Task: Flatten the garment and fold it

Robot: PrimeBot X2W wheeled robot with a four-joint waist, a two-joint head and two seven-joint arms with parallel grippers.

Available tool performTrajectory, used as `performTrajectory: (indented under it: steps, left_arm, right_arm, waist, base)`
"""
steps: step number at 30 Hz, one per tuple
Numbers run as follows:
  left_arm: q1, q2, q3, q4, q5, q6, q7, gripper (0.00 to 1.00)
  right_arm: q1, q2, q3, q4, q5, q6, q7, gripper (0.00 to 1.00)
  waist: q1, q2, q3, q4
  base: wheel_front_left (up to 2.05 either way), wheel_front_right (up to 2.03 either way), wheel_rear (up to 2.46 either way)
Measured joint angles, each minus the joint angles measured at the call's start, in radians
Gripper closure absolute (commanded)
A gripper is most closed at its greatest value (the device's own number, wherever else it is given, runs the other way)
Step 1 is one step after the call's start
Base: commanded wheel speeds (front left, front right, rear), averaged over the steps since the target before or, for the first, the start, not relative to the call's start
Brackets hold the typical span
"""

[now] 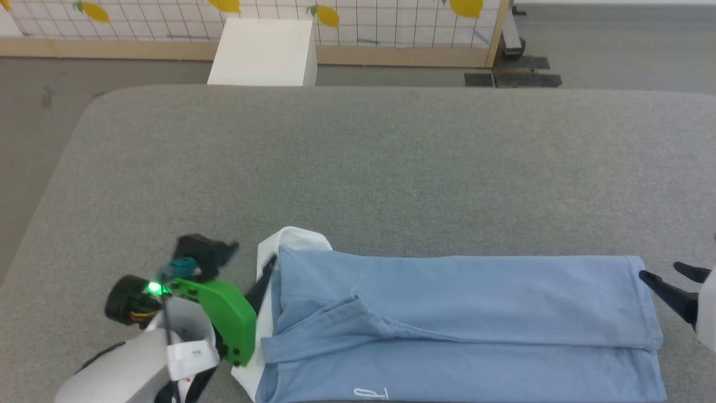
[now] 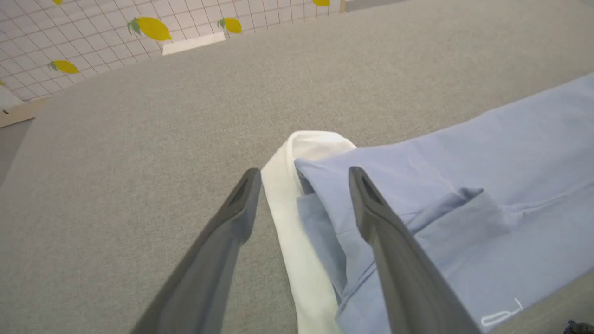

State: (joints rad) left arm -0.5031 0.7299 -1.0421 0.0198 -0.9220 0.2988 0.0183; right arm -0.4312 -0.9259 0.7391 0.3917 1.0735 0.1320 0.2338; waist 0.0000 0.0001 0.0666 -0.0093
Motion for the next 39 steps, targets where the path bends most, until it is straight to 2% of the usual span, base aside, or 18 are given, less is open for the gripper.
performTrajectory:
  steps: [3, 5, 10, 13, 18, 24, 31, 39]
  left_arm:
    - [0.023, -0.007, 0.065, -0.002, -0.001, 0.05, -0.131, 0.0]
    - [0.052, -0.015, 0.125, 0.005, -0.004, 0.105, -0.218, 0.0]
    - [0.133, -0.032, 0.237, -0.01, 0.035, 0.197, -0.271, 0.0]
    - [0.183, -0.039, 0.286, -0.045, 0.138, 0.215, -0.272, 0.0]
    - [0.287, -0.055, 0.357, -0.105, 0.302, 0.209, -0.275, 0.0]
    - [0.361, -0.058, 0.376, -0.122, 0.467, 0.179, -0.275, 0.0]
    - [0.381, -0.091, 0.393, -0.105, 0.529, 0.136, -0.275, 0.0]
    - [0.381, -0.132, 0.432, -0.087, 0.565, 0.105, -0.275, 0.0]
  right_arm:
    - [0.046, 0.016, -0.065, 0.025, 0.016, 0.0, -0.009, 0.0]
    - [0.083, 0.044, -0.114, 0.058, 0.023, 0.0, -0.016, 0.0]
    - [0.158, 0.122, -0.219, 0.147, 0.013, 0.0, -0.033, 0.0]
    - [0.183, 0.176, -0.287, 0.207, -0.014, 0.0, -0.046, 0.0]
    - [0.202, 0.253, -0.366, 0.282, -0.1, 0.0, -0.043, 0.0]
    - [0.209, 0.317, -0.439, 0.33, -0.159, 0.0, 0.025, 0.0]
    - [0.213, 0.344, -0.526, 0.322, -0.172, 0.0, 0.129, 0.0]
    - [0.286, 0.337, -0.575, 0.184, -0.131, -0.009, 0.278, 0.0]
  waist:
    - [0.0, 0.0, -0.02, 0.002]
    - [0.0, 0.0, -0.032, 0.005]
    - [0.0, 0.0, -0.048, 0.018]
    - [0.0, 0.0, -0.051, 0.027]
    - [0.0, 0.0, -0.045, 0.038]
    - [0.0, 0.0, -0.023, 0.051]
    - [0.0, -0.0001, 0.01, 0.075]
    - [0.0, -0.0001, 0.045, 0.104]
  base:
    - [0.0, 0.0, 0.0]
    - [0.0, 0.0, 0.0]
    - [0.0, 0.0, 0.0]
    - [0.0, 0.0, 0.0]
    - [0.0, 0.0, 0.0]
    - [0.0, 0.0, 0.0]
    - [0.0, 0.0, 0.0]
    - [0.0, 0.0, 0.0]
